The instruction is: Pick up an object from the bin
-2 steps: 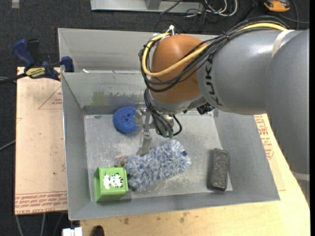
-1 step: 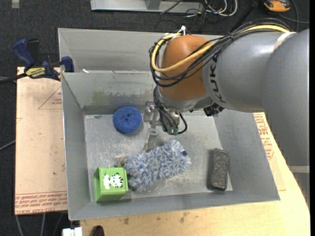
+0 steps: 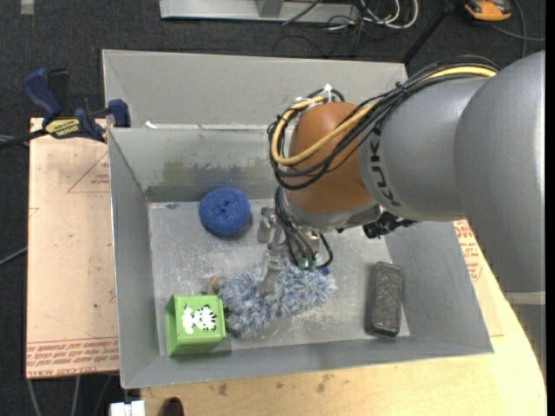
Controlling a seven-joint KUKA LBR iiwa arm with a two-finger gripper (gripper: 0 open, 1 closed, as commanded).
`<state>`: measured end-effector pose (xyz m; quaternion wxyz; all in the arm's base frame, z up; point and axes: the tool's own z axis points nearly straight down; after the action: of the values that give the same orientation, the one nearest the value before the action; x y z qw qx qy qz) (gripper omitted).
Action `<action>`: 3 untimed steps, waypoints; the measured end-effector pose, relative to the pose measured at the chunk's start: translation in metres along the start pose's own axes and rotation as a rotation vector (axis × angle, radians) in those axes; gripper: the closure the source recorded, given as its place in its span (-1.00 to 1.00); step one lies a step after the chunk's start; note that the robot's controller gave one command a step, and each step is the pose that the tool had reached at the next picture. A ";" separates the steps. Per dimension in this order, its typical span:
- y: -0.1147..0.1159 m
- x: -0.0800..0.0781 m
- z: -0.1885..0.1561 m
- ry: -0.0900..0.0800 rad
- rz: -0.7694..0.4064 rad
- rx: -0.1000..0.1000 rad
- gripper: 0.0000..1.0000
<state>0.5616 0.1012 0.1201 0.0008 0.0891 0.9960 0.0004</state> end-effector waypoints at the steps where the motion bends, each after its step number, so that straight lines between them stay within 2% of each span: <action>1: -0.026 -0.001 0.030 0.003 -0.105 -0.001 -1.00; 2: -0.033 0.038 0.047 -0.008 0.029 -0.004 1.00; 3: -0.033 0.038 0.047 -0.008 0.029 -0.005 1.00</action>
Offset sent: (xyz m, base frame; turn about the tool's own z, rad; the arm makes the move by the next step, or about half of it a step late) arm -0.0467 -0.0267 -0.0501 0.0286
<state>0.5183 0.0758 0.0733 0.0049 0.1037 0.9946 0.0024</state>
